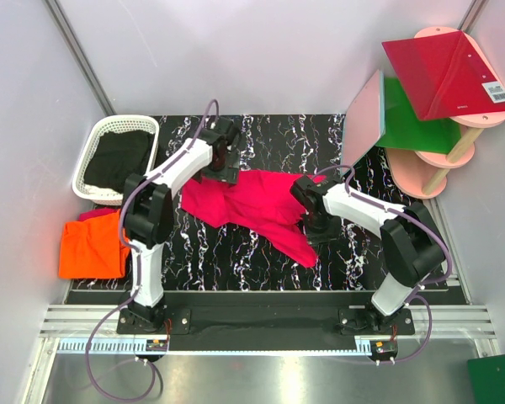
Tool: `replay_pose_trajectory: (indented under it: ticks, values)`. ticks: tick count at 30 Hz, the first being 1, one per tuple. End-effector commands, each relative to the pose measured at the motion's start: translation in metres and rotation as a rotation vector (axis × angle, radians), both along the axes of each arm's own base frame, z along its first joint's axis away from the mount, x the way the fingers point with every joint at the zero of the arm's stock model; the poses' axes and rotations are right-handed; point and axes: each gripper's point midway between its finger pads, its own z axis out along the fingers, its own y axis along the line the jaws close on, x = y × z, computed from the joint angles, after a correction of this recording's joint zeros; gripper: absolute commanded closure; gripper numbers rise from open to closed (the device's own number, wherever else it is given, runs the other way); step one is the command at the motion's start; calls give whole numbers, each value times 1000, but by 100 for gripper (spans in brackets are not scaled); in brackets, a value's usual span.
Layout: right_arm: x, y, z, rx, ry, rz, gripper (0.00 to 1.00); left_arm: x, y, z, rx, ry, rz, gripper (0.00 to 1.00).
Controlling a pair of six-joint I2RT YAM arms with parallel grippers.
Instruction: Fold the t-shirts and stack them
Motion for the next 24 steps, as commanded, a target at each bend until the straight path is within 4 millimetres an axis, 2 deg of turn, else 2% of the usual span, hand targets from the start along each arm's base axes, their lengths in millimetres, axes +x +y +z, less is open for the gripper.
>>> replay_pose_trajectory:
  ticks: [1,7,8,10,11,14,15,24]
  values:
    - [2,4,7,37,-32,-3,100,5,-7,-7,7,10,0,13]
    - [1,5,5,45,-28,2,100,7,4,-21,74,28,25,30]
    - [1,5,5,45,-28,6,100,9,5,-21,84,25,28,39]
    - [1,6,5,50,-24,9,100,10,12,-19,116,20,40,50]
    - [1,6,4,49,-23,9,100,10,14,-18,125,18,43,62]
    - [1,7,3,55,-24,13,100,12,27,-13,160,1,67,86]
    - [2,8,3,56,-25,13,100,13,34,-12,170,-2,84,98]
    - [-2,6,-1,53,-20,14,100,16,68,11,182,-43,165,100]
